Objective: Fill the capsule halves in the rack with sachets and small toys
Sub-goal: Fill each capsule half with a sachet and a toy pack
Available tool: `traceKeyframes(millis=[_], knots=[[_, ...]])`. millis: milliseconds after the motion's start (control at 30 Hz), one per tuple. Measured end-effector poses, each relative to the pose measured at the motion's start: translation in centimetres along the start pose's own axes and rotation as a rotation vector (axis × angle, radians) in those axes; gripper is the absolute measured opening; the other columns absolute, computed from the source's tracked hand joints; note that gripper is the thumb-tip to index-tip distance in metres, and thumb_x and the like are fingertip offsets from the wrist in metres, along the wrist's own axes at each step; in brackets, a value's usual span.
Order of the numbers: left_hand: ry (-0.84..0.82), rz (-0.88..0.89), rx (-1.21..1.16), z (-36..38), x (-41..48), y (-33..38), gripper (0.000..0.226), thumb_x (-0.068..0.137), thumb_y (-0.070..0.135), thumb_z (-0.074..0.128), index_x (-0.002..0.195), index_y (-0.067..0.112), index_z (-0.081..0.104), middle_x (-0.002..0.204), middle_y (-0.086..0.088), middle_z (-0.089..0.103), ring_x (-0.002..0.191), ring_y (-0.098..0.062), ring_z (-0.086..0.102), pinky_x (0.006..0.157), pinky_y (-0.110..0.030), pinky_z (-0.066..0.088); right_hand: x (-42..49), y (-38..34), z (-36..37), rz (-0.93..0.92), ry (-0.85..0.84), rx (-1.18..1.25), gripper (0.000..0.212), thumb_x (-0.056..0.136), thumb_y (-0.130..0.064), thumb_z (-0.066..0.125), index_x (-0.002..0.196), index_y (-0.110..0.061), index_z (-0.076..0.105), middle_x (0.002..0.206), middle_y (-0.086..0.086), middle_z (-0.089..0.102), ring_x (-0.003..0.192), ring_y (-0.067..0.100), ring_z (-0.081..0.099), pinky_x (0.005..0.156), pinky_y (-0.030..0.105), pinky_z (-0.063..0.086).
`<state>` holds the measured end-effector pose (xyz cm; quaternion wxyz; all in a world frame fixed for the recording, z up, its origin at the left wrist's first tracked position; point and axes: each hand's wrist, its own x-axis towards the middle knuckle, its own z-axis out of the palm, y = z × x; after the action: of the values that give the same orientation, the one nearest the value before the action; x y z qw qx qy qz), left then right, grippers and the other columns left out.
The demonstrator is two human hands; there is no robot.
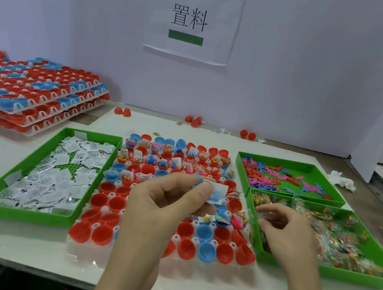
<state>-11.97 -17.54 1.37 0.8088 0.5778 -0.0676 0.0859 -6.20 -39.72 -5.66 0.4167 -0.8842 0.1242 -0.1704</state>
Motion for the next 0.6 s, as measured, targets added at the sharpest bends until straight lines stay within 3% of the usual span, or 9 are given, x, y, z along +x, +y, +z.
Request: traceKeyframes(millis=[100, 200, 267, 367, 500, 600], knots=[[-0.013, -0.007, -0.005, 0.0, -0.1, 0.1, 0.027, 0.061, 0.035, 0.08, 0.083, 0.019, 0.081, 0.077, -0.01, 0.076, 0.069, -0.022, 0.073, 0.067, -0.021, 0.057, -0.3, -0.2, 0.0, -0.014, 0.133, 0.11, 0.029, 0.08, -0.004, 0.078, 0.075, -0.032, 0.074, 0.073, -0.014, 0.072, 0.075, 0.009, 0.068, 0.068, 0.041, 0.06], [-0.031, -0.007, -0.004, 0.0, -0.1, 0.3, 0.022, 0.062, 0.029, 0.087, 0.081, 0.02, 0.081, 0.077, -0.01, 0.076, 0.068, -0.022, 0.073, 0.066, -0.021, 0.057, -0.6, -0.7, -0.1, -0.069, 0.258, 0.195, 0.029, 0.079, -0.005, 0.08, 0.072, -0.032, 0.073, 0.07, -0.02, 0.071, 0.069, 0.002, 0.067, 0.064, 0.019, 0.054], [-0.025, -0.005, -0.021, 0.0, -0.2, 0.4, 0.021, 0.062, 0.031, 0.082, 0.08, 0.02, 0.081, 0.076, -0.01, 0.075, 0.068, -0.021, 0.073, 0.066, -0.021, 0.057, -0.7, -1.2, -0.2, -0.121, 0.276, 0.248, 0.029, 0.079, -0.004, 0.08, 0.074, -0.032, 0.074, 0.072, -0.019, 0.072, 0.07, 0.002, 0.067, 0.065, 0.018, 0.053], [-0.006, -0.012, -0.047, 0.0, -0.2, 0.4, 0.024, 0.06, 0.035, 0.078, 0.079, 0.02, 0.081, 0.075, -0.009, 0.075, 0.066, -0.02, 0.073, 0.065, -0.021, 0.056, -1.1, -2.6, -0.5, -0.184, 0.223, 0.358, 0.028, 0.079, -0.002, 0.08, 0.075, -0.03, 0.076, 0.074, -0.012, 0.074, 0.073, 0.008, 0.07, 0.07, 0.025, 0.058], [0.013, -0.017, -0.068, 0.0, -0.1, 0.4, 0.025, 0.058, 0.034, 0.08, 0.077, 0.018, 0.08, 0.073, -0.01, 0.075, 0.065, -0.02, 0.072, 0.063, -0.019, 0.056, -2.6, -5.5, -1.8, -0.357, 0.051, 0.623, 0.023, 0.08, -0.005, 0.078, 0.082, -0.028, 0.078, 0.08, -0.004, 0.076, 0.076, 0.01, 0.072, 0.069, 0.017, 0.056], [0.041, -0.001, -0.051, -0.1, -0.1, 0.4, 0.025, 0.057, 0.035, 0.079, 0.077, 0.019, 0.081, 0.072, -0.009, 0.075, 0.065, -0.02, 0.073, 0.063, -0.019, 0.056, -4.0, -7.5, -2.7, -0.563, -0.091, 0.619, 0.025, 0.093, -0.006, 0.061, 0.089, -0.024, 0.078, 0.073, -0.006, 0.068, 0.067, 0.012, 0.063, 0.063, 0.018, 0.049]])
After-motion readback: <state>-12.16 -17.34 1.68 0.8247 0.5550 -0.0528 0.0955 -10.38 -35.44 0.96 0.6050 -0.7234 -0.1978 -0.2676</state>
